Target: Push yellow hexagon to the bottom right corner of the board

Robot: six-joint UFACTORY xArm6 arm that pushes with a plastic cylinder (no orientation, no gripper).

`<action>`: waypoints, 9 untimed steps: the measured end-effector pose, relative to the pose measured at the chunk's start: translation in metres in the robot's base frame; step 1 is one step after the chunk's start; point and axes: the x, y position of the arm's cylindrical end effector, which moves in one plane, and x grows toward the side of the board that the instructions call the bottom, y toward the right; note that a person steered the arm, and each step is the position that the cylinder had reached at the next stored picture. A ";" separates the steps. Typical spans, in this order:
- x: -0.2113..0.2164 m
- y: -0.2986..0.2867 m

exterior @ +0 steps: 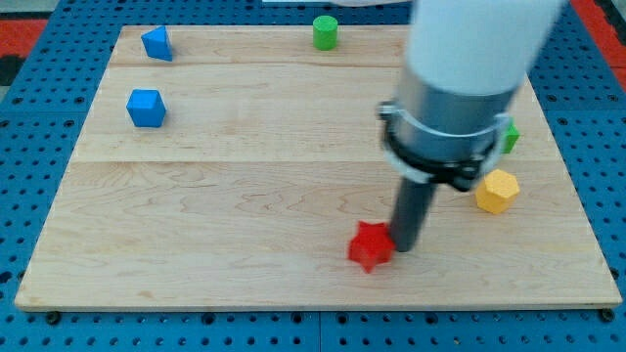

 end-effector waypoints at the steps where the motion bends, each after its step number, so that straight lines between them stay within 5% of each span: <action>1: -0.003 -0.060; 4: -0.116 0.083; 6: -0.101 0.149; 9: -0.035 0.171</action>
